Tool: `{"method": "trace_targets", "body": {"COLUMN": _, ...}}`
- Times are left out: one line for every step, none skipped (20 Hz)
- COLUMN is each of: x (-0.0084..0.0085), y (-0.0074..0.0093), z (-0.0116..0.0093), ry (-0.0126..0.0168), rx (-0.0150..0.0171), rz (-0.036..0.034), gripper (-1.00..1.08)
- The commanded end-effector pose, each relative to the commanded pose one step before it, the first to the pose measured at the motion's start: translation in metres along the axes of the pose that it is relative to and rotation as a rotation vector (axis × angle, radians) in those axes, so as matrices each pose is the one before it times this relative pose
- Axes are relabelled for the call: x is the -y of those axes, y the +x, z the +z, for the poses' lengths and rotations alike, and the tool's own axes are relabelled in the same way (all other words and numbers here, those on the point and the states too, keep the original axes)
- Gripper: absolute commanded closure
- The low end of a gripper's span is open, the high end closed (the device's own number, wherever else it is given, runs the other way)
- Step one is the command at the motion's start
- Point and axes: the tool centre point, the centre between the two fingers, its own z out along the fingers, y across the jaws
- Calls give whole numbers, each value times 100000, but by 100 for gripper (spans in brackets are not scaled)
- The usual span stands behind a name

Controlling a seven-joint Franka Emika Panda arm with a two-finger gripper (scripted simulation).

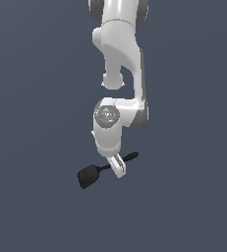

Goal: Pick up the object and move it to a goal position.

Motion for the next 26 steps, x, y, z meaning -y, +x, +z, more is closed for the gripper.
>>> {"method": "trace_targets", "body": {"x": 54, "y": 180, "z": 163, "ry": 0, "rx": -261, "rz": 1937, "gripper": -92}}
{"method": "trace_targets", "body": {"x": 8, "y": 35, "z": 36, "ry": -7, "rx": -48, "rz": 375, "gripper": -92}}
{"method": "trace_targets", "body": {"x": 4, "y": 22, "z": 22, "ry": -4, "rx": -29, "rz": 227, "gripper": -92}}
{"method": "trace_targets", "body": {"x": 4, "y": 3, "z": 7, "ry": -1, "rx": -9, "rz": 68, "gripper": -92}}
{"method": "trace_targets", "body": {"x": -26, "y": -41, "z": -24, "ry": -28, "rx": 73, "rz": -467, "gripper": -92}}
{"method": "trace_targets", "body": {"x": 1, "y": -2, "z": 37, "ry": 0, "rx": 0, "rz": 0, "gripper": -92}}
{"method": "trace_targets", "body": {"x": 2, "y": -7, "z": 112, "ry": 0, "rx": 0, "rz": 0, "gripper": -92}}
{"method": "trace_targets", "body": {"x": 4, "y": -11, "z": 185, "ry": 0, "rx": 0, "rz": 0, "gripper": -92}}
{"method": "trace_targets", "body": {"x": -19, "y": 24, "z": 255, "ry": 4, "rx": -5, "rz": 69, "gripper": -92}}
{"method": "trace_targets", "body": {"x": 5, "y": -21, "z": 332, "ry": 0, "rx": 0, "rz": 0, "gripper": -92}}
{"method": "trace_targets", "body": {"x": -19, "y": 13, "z": 400, "ry": 4, "rx": -4, "rz": 69, "gripper": -92}}
{"method": "trace_targets", "body": {"x": -20, "y": 7, "z": 471, "ry": 4, "rx": -4, "rz": 69, "gripper": -92}}
{"method": "trace_targets", "body": {"x": 3, "y": -39, "z": 544, "ry": 0, "rx": 0, "rz": 0, "gripper": -92}}
{"method": "trace_targets", "body": {"x": -39, "y": 26, "z": 593, "ry": 6, "rx": -7, "rz": 119, "gripper": -92}}
{"method": "trace_targets", "body": {"x": -21, "y": 1, "z": 543, "ry": 3, "rx": -4, "rz": 69, "gripper": -92}}
{"method": "trace_targets", "body": {"x": 5, "y": -32, "z": 466, "ry": 0, "rx": 0, "rz": 0, "gripper": -92}}
{"method": "trace_targets", "body": {"x": -15, "y": 18, "z": 382, "ry": 3, "rx": -6, "rz": 69, "gripper": -92}}
{"method": "trace_targets", "body": {"x": 13, "y": -13, "z": 305, "ry": 0, "rx": 0, "rz": 0, "gripper": -92}}
{"method": "trace_targets", "body": {"x": -4, "y": 37, "z": 218, "ry": 4, "rx": -13, "rz": 68, "gripper": -92}}
{"method": "trace_targets", "body": {"x": 25, "y": 9, "z": 145, "ry": 0, "rx": 0, "rz": 0, "gripper": -92}}
{"method": "trace_targets", "body": {"x": 31, "y": 20, "z": 66, "ry": 0, "rx": 0, "rz": 0, "gripper": -92}}
{"method": "trace_targets", "body": {"x": 32, "y": 26, "z": -3, "ry": 0, "rx": 0, "rz": 0, "gripper": -92}}
{"method": "trace_targets", "body": {"x": 13, "y": 12, "z": -15, "ry": 0, "rx": 0, "rz": 0, "gripper": -92}}
{"method": "trace_targets", "body": {"x": 0, "y": 0, "z": 0, "ry": 0, "rx": 0, "rz": 0, "gripper": 108}}
{"method": "trace_targets", "body": {"x": 0, "y": 0, "z": 0, "ry": 0, "rx": 0, "rz": 0, "gripper": 108}}
{"method": "trace_targets", "body": {"x": 0, "y": 0, "z": 0, "ry": 0, "rx": 0, "rz": 0, "gripper": 108}}
